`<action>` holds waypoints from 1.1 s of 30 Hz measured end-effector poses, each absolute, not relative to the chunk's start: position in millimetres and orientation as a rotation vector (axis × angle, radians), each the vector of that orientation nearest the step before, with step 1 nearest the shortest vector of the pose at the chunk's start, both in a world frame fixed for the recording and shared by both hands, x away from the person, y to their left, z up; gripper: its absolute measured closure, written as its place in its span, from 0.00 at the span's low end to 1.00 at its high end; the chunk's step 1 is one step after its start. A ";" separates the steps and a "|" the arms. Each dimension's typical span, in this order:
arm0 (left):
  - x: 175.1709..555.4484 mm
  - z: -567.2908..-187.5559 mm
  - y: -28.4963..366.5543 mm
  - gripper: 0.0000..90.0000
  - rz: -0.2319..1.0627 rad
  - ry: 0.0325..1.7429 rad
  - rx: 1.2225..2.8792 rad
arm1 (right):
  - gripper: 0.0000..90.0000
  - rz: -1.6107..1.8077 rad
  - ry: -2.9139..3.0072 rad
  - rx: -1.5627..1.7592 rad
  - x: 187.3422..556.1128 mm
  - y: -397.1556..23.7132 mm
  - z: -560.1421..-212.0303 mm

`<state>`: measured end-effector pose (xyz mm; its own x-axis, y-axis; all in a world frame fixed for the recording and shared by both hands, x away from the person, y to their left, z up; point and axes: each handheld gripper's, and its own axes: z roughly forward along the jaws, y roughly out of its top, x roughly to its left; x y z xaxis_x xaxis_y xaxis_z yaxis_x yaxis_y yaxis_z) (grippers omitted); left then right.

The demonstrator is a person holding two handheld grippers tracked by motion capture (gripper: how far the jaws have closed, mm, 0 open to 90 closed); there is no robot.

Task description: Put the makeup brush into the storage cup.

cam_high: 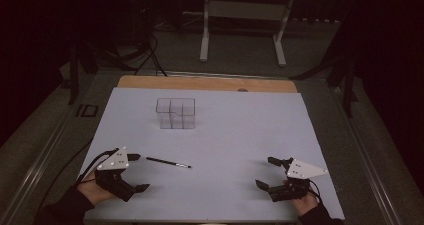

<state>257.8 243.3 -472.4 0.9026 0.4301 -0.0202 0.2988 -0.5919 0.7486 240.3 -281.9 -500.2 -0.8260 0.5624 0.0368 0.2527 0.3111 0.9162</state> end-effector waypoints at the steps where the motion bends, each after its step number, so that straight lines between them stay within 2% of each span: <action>1: 259.0 -471.4 242.8 0.01 0.199 0.513 2.258 | 0.12 1.517 2.291 0.737 240.2 -281.9 -500.1; 8: 267.5 -466.6 237.3 0.01 0.147 0.474 2.332 | 0.12 1.518 2.293 0.735 240.3 -281.8 -500.1; 33: 295.0 -444.0 217.7 0.01 0.174 0.309 2.507 | 0.12 1.527 2.296 0.732 240.5 -281.5 -500.1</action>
